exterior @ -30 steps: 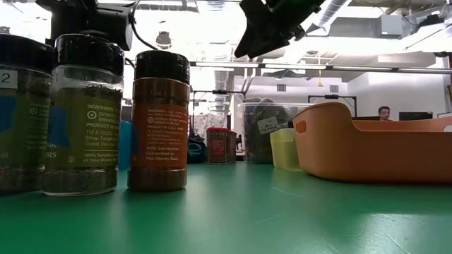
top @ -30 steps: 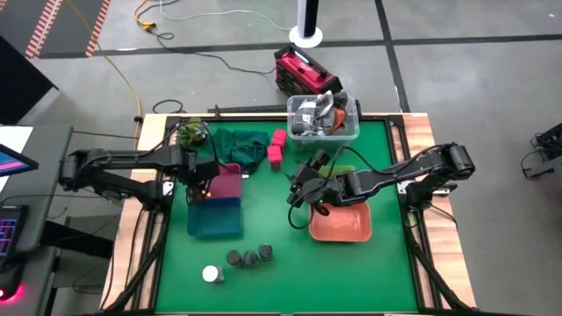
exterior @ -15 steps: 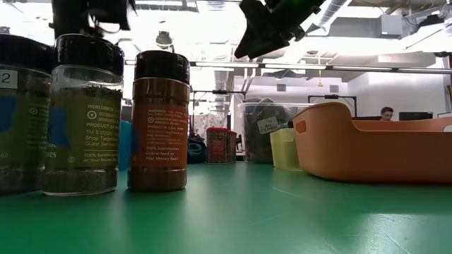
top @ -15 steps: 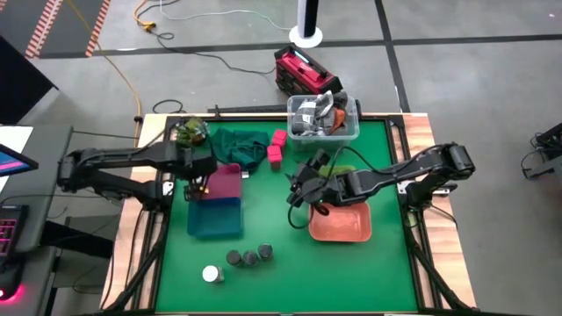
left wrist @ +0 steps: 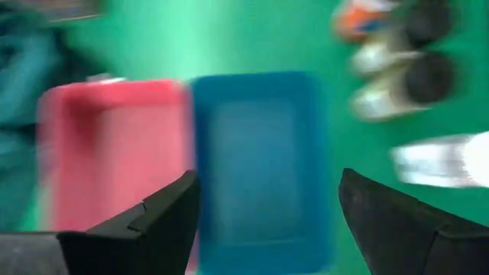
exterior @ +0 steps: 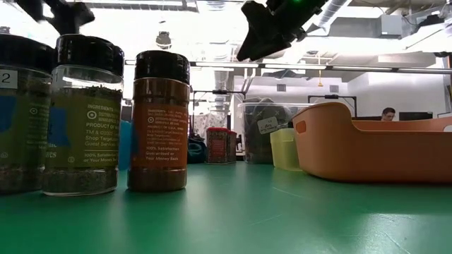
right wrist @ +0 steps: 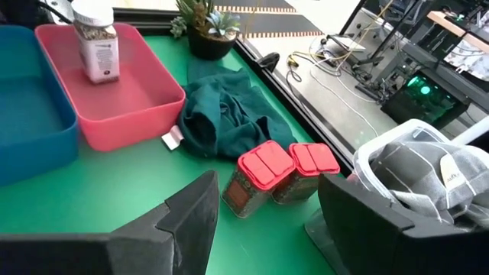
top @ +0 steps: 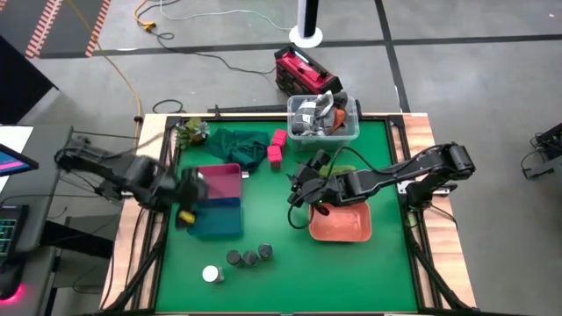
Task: Sort spices by type
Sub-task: Put the white spice bottle into the red bin, then put the black spice bottle into the blue bin
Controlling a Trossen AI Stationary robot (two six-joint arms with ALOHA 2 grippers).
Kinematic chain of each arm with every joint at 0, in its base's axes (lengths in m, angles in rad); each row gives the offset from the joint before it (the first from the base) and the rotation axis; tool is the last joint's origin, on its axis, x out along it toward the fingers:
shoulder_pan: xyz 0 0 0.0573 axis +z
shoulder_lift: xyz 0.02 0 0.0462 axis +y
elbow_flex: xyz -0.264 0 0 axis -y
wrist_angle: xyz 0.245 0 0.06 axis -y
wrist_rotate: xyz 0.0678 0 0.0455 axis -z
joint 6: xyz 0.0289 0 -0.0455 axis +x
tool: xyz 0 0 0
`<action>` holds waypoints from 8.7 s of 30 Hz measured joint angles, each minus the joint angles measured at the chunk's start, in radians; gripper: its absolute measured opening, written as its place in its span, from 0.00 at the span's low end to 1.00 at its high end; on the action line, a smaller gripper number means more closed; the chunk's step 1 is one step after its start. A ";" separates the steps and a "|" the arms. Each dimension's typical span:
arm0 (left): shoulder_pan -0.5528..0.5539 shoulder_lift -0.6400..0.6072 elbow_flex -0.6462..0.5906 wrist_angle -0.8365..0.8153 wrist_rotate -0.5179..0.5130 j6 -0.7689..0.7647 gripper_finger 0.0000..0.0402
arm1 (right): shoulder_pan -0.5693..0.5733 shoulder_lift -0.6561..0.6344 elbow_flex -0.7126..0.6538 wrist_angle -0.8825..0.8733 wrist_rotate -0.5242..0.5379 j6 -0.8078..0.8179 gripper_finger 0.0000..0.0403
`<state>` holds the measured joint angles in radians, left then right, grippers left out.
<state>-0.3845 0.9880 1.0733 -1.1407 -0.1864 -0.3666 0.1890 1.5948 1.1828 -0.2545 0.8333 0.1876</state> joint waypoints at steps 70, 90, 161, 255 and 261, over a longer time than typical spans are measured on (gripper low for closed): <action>-0.451 0.787 0.246 0.151 0.116 -0.483 0.48 | 0.001 0.000 0.000 -0.027 0.002 0.038 0.63; -0.086 0.309 0.247 -0.334 -0.164 -0.402 0.48 | 0.001 0.000 0.000 -0.020 0.001 0.040 0.63; -0.298 0.491 0.251 0.165 -0.018 -0.256 0.75 | 0.019 0.001 -0.017 -0.043 -0.004 0.041 0.63; -0.120 0.126 -0.252 0.034 -0.002 -0.514 0.64 | 0.021 0.000 -0.018 -0.002 -0.025 0.006 0.63; -0.120 0.125 -0.165 0.000 -0.065 -0.448 0.65 | 0.021 0.000 -0.018 0.001 -0.025 0.006 0.63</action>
<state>-0.5041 1.1133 0.9082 -1.1407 -0.2509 -0.8149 0.2100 1.5948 1.1648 -0.2535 0.8085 0.1932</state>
